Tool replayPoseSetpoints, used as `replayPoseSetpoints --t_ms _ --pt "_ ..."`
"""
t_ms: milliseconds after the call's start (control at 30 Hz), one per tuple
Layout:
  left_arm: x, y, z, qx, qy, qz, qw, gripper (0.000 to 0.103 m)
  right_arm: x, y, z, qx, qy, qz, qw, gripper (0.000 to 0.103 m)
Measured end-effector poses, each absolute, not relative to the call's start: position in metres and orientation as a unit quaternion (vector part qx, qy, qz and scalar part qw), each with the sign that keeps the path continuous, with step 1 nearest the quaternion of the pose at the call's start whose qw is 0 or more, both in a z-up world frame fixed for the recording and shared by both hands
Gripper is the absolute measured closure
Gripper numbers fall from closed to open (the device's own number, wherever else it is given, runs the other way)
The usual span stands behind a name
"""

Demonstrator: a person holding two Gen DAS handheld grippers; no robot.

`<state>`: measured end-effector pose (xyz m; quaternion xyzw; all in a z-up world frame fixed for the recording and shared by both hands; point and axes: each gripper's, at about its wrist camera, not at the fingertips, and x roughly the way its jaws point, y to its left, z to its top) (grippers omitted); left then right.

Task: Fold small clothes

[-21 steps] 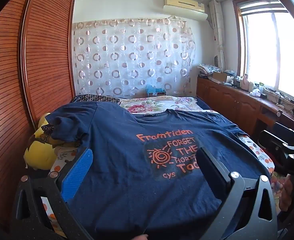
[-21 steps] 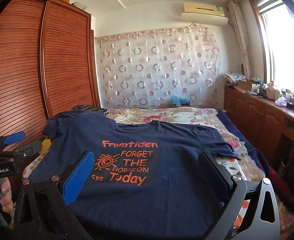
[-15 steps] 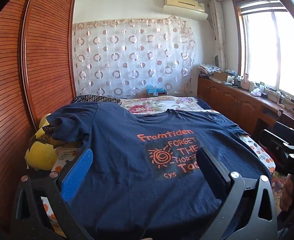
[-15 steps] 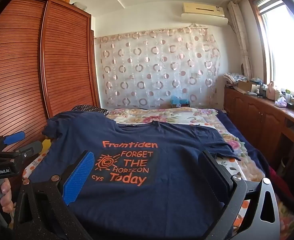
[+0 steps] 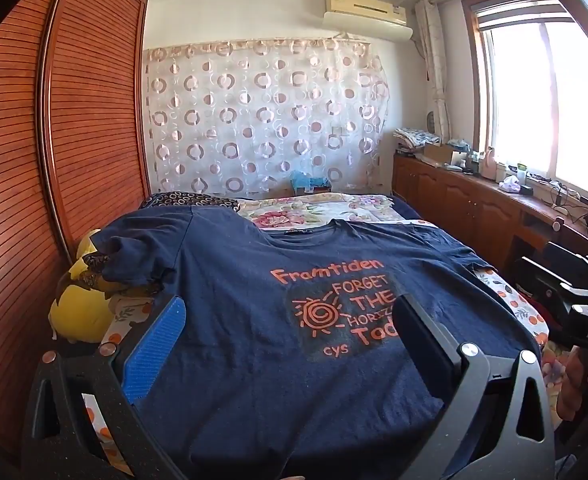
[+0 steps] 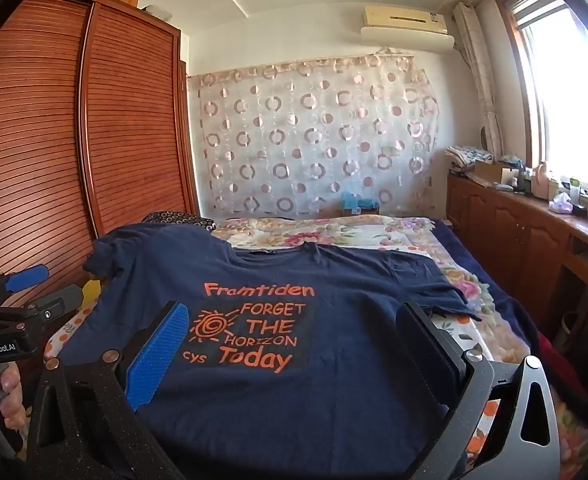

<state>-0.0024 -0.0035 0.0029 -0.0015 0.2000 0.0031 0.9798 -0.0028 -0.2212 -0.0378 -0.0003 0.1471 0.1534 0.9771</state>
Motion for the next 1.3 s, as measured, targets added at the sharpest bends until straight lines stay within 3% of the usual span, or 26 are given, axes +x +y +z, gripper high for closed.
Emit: replayPoseSetpoints --t_ms 1300 --pt "-0.0047 -0.0095 0.0063 0.003 0.195 0.002 0.981 0.000 -0.0038 -0.2202 -0.0371 0.002 0.145 0.154 0.978 0.000"
